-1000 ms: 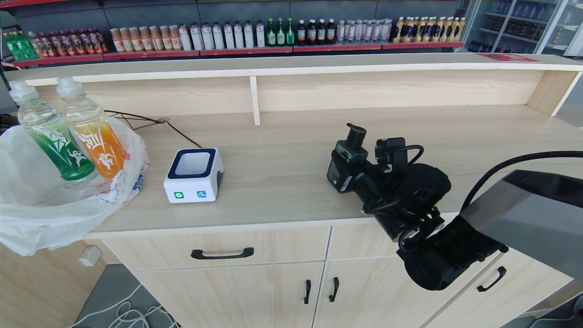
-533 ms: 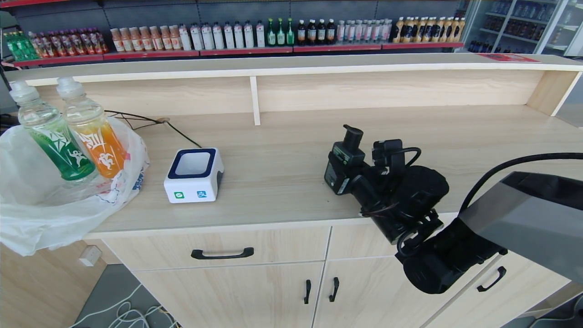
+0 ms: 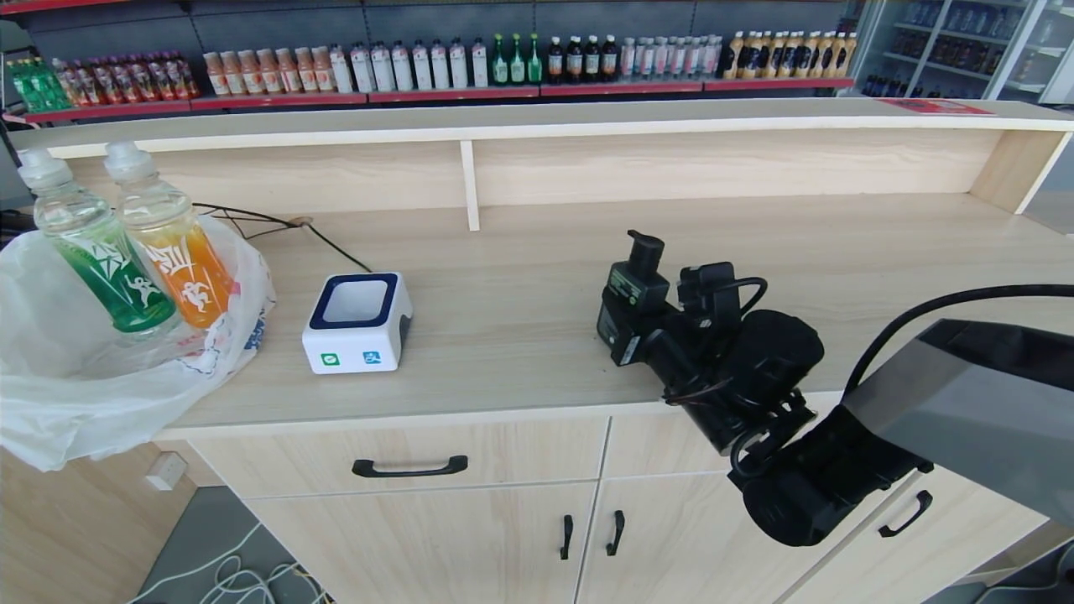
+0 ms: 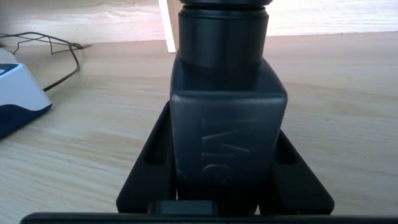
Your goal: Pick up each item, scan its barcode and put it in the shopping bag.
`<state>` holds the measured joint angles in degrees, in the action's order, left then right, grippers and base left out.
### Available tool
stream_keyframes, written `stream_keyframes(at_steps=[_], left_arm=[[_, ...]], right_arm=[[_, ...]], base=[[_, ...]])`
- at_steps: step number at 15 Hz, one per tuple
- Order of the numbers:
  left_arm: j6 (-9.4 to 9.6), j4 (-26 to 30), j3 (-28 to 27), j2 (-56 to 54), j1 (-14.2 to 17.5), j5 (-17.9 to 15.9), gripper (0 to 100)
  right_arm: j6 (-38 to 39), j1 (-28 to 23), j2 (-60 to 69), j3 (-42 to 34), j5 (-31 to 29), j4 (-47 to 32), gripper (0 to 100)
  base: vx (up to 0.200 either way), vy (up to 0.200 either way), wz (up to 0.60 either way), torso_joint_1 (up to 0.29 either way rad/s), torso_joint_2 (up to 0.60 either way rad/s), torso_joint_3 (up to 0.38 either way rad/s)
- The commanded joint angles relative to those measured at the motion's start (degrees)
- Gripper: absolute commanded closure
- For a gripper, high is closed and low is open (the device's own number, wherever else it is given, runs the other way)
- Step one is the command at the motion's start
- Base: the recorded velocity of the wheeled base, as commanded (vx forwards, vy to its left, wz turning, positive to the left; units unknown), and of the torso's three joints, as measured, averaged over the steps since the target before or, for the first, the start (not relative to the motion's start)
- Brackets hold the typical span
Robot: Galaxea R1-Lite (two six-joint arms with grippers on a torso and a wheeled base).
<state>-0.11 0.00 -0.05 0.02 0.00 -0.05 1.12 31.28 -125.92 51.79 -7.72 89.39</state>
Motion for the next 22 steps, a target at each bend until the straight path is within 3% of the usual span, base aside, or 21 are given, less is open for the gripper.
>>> stream_keyframes(at_steps=[1, 6, 15, 19, 22], left_arm=[[0.02, 0.0, -0.04, -0.02, 0.0, -0.04, 0], [0.02, 0.0, 0.05, -0.02, 0.0, -0.04, 0], [0.02, 0.0, -0.04, -0.02, 0.0, 0.05, 0], [0.11, 0.0, -0.04, -0.02, 0.0, -0.04, 0], [0.99, 0.0, -0.04, -0.02, -0.09, -0.04, 0]], right_arm=[[-0.24, 0.1, 1.11, -0.11, -0.02, 0.17, 100], [-0.59, 3.26, 10.16, -3.01, -0.46, 0.17, 100], [3.01, 17.23, 28.18, -25.95, -6.08, 0.61, 100], [4.33, 21.8, 30.99, -26.12, -5.2, 0.61, 100], [10.04, 25.94, 32.14, -26.3, -2.21, 0.61, 100]], base=[[0.0, 0.0, 0.0, 0.0, 0.0, 0.0], [0.0, 0.0, 0.0, 0.0, 0.0, 0.0], [0.0, 0.0, 0.0, 0.0, 0.0, 0.0], [0.0, 0.0, 0.0, 0.0, 0.0, 0.0], [0.0, 0.0, 0.0, 0.0, 0.0, 0.0]])
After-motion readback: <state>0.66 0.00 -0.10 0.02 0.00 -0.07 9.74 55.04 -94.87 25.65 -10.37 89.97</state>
